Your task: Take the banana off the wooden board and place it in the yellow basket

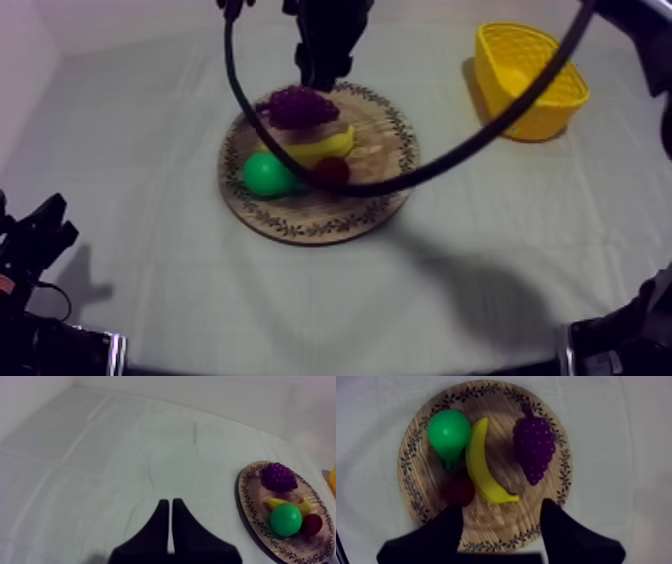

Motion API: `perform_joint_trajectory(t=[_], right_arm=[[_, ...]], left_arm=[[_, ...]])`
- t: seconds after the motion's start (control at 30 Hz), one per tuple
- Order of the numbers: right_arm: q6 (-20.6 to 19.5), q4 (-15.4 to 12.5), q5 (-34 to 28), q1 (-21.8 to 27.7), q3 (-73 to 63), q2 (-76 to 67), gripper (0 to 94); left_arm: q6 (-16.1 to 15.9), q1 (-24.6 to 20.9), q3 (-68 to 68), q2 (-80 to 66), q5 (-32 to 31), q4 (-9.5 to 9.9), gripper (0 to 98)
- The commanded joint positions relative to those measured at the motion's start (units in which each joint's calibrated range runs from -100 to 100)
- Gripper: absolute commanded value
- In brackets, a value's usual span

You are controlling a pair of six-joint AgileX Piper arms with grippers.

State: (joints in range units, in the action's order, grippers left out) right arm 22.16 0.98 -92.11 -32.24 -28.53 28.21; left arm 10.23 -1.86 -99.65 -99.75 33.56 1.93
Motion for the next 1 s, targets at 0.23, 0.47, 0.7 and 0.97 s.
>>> perform_joint_trajectory(t=[0.23,0.47,0.7,0.97], right_arm=[[0.89,-1.35,2.17,0.14,1.14,8.04,46.3],[1.79,-1.63,4.06,0.49,-0.88,14.21,46.1],[2.59,-2.21,5.07,0.56,-2.76,19.38,45.9],[3.45,-3.39,6.01,-0.1,-4.12,23.15,45.6]], left_arm=[[0.0,0.02,-0.01,0.0,-0.01,0.0,0.0],[0.0,0.02,-0.01,0.0,-0.01,0.0,0.0],[0.0,0.02,-0.01,0.0,-0.01,0.0,0.0],[0.0,0.02,-0.01,0.0,-0.01,0.0,0.0]])
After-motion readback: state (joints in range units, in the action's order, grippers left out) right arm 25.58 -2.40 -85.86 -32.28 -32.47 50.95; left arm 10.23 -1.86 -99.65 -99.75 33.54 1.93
